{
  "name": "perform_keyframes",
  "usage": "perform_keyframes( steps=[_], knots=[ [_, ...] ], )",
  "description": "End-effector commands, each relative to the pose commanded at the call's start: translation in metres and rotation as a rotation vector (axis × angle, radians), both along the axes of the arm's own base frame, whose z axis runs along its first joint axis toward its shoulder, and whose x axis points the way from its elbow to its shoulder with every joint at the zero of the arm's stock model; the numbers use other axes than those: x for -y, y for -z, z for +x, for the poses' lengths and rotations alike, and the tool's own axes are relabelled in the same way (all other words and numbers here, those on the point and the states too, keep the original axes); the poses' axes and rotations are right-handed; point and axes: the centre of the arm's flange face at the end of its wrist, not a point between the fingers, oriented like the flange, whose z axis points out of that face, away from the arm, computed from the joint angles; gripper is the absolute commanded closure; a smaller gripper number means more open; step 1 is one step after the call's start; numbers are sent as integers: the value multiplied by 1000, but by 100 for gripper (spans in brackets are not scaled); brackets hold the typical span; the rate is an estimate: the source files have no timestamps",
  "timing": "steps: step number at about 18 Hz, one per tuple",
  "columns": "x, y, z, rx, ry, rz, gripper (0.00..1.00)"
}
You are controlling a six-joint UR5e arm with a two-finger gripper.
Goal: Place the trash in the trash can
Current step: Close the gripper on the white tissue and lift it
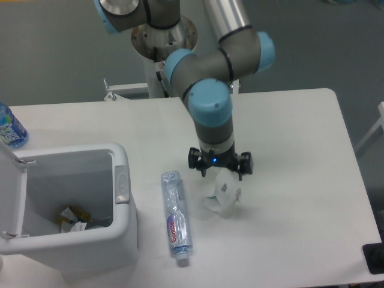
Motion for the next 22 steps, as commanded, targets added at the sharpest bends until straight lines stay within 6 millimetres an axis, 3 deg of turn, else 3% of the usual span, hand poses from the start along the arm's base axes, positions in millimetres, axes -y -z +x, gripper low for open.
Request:
perform_keyframes(
  steps=[4,7,8,9,11,17,20,22],
  knots=[
    [-5,21,-6,1,4,-8,3],
    [-3,22,-5,-2,5,-12,71],
    [-2,22,-5,-2,5,-14,86],
    [-1,20,-4,-4,6,-12,94],
    [-1,19,-4,-5,8,-12,100],
    [-2,2,-10,-23,6,16,100],
    [-12,-37,-23,-72,3,78,100],
    [-16,-80,-39,-120,-10,154,100]
  ],
)
